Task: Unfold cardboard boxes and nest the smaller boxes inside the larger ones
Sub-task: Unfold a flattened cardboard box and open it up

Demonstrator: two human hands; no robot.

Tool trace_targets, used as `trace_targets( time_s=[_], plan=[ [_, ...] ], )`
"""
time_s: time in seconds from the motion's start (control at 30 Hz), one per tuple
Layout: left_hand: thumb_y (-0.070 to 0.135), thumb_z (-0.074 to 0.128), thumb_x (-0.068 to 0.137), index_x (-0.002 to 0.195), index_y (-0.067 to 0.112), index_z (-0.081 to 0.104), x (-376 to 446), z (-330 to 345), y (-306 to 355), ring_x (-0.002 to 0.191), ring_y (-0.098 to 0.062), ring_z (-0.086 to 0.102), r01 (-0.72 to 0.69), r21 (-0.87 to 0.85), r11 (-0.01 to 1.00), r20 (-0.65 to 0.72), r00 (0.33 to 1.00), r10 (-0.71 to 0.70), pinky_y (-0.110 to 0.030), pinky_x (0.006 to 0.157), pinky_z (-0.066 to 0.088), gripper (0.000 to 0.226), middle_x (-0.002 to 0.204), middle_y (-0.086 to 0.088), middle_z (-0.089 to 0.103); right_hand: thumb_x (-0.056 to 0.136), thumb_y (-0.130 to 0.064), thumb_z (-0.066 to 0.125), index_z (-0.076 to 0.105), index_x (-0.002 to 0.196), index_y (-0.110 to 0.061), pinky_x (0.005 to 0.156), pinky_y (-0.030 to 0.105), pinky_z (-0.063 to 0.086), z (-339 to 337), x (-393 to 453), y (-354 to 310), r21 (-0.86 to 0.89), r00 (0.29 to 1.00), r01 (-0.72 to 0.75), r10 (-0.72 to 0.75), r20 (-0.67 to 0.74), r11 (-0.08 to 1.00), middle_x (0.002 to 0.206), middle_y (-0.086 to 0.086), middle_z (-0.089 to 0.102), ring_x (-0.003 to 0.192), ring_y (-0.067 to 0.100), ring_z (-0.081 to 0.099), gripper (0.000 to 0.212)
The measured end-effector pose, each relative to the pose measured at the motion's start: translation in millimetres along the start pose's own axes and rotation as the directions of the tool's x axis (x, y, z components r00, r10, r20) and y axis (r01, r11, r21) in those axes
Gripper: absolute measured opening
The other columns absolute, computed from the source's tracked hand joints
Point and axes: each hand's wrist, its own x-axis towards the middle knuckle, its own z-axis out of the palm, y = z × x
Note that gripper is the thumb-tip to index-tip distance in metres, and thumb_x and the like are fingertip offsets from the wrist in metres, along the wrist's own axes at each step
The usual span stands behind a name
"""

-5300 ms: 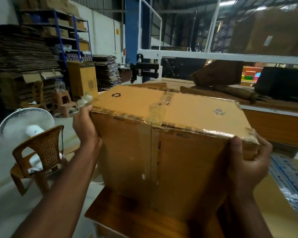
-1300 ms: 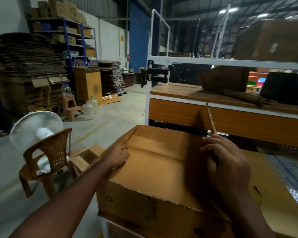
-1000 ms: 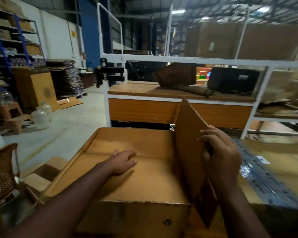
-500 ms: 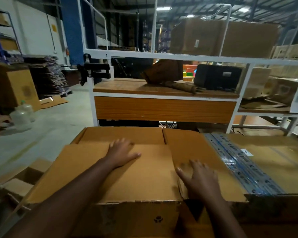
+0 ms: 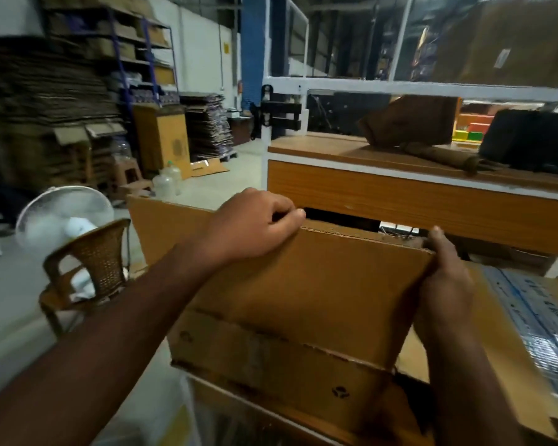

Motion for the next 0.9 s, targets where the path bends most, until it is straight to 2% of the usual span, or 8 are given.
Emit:
trace_targets(
  time_s=[0.07,0.17,0.3,0.4,0.57,0.67,0.77,0.9],
  plan=[
    [0.045,0.052,0.104,0.102,0.034,0.074,-18.4,-11.7,7.9,0.079,-0.001,0.062,0.014,0.006,1.0,0.054,0.998,-0.014,-0.028,0.065,0.044,0.025,0.086,0.019,0.067,0.109,-0.035,0.044,0.076,0.085,-0.018,0.085,0.042,0.057,-11.6,0.0,-8.3,0.005,0.949,0.019,-0.019,0.314,1.0,0.095,0.006,0.078,0.09,0.021,0.075,0.043],
    [0.046,0.055,0.101,0.1,0.034,0.075,-47.4,-17.2,17.3,0.084,-0.003,0.065,0.077,-0.024,0.997,0.074,0.994,-0.075,-0.035,0.069,0.052,0.023,0.09,0.015,0.071,0.098,-0.024,0.044,0.085,0.094,-0.015,0.086,0.035,0.062,-22.3,-6.2,-15.7,0.009,0.749,0.037,-0.034,0.662,0.999,0.116,0.015,0.079,0.108,0.029,0.075,0.042],
    [0.041,0.051,0.091,0.093,0.036,0.077,-73.5,-12.6,30.2,0.062,-0.003,0.058,0.162,0.046,0.986,-0.013,0.987,-0.161,-0.029,0.056,0.04,0.027,0.074,0.02,0.069,0.096,-0.02,0.042,0.084,0.099,-0.019,0.082,0.03,0.063,-19.1,-10.8,-7.0,-0.033,0.524,-0.098,0.079,0.848,0.995,0.12,0.01,0.079,0.107,0.027,0.076,0.041],
    [0.034,0.056,0.094,0.096,0.039,0.075,-91.9,-14.3,34.4,0.071,0.001,0.062,0.242,0.032,0.97,0.046,0.969,-0.243,-0.029,0.063,0.047,0.02,0.084,0.02,0.072,0.109,-0.011,0.041,0.084,0.107,-0.034,0.086,0.021,0.061,-8.5,-10.5,0.9,-0.244,0.396,0.024,0.214,0.893,0.97,0.125,-0.008,0.078,0.126,0.029,0.069,0.049],
    [0.059,0.051,0.083,0.104,0.05,0.073,-132.8,-9.0,32.1,0.082,-0.002,0.068,0.326,0.04,0.945,0.127,0.936,-0.328,-0.045,0.077,0.06,0.031,0.094,0.021,0.073,0.104,-0.039,0.058,0.067,0.133,-0.031,0.105,0.042,0.056,-5.9,-36.4,15.1,-0.392,0.342,0.185,0.315,0.886,0.901,0.133,-0.012,0.069,0.122,0.011,0.067,0.032],
    [0.045,0.053,0.091,0.104,0.039,0.077,-174.1,24.9,29.3,0.082,-0.003,0.07,0.266,-0.028,0.963,-0.19,0.945,-0.267,-0.042,0.07,0.06,0.028,0.095,0.017,0.075,0.101,-0.063,0.056,0.058,0.138,-0.051,0.108,0.044,0.051,7.3,-43.4,41.9,-0.514,0.331,0.434,0.4,0.855,0.739,0.137,-0.02,0.06,0.122,0.005,0.059,0.039],
    [0.014,0.055,0.096,0.101,0.013,0.079,-224.6,78.6,19.5,0.087,-0.014,0.076,0.089,-0.119,0.989,-0.558,0.818,-0.141,-0.043,0.068,0.06,0.025,0.101,0.001,0.078,0.096,-0.067,0.06,0.041,0.155,-0.045,0.11,0.043,0.048,20.9,-44.2,62.3,-0.583,0.382,0.54,0.441,0.812,0.607,0.148,-0.015,0.048,0.128,0.009,0.05,0.066],
    [-0.008,0.055,0.091,0.094,-0.005,0.076,-265.8,136.5,-5.8,0.11,-0.028,0.074,0.064,-0.168,0.984,-0.589,0.794,-0.152,-0.055,0.087,0.059,0.021,0.105,-0.011,0.077,0.094,-0.069,0.062,0.035,0.16,-0.035,0.114,0.042,0.042,33.2,-45.0,98.9,-0.539,0.37,0.697,0.407,0.835,0.472,0.163,-0.005,0.039,0.143,0.018,0.042,0.079]
  ],
)
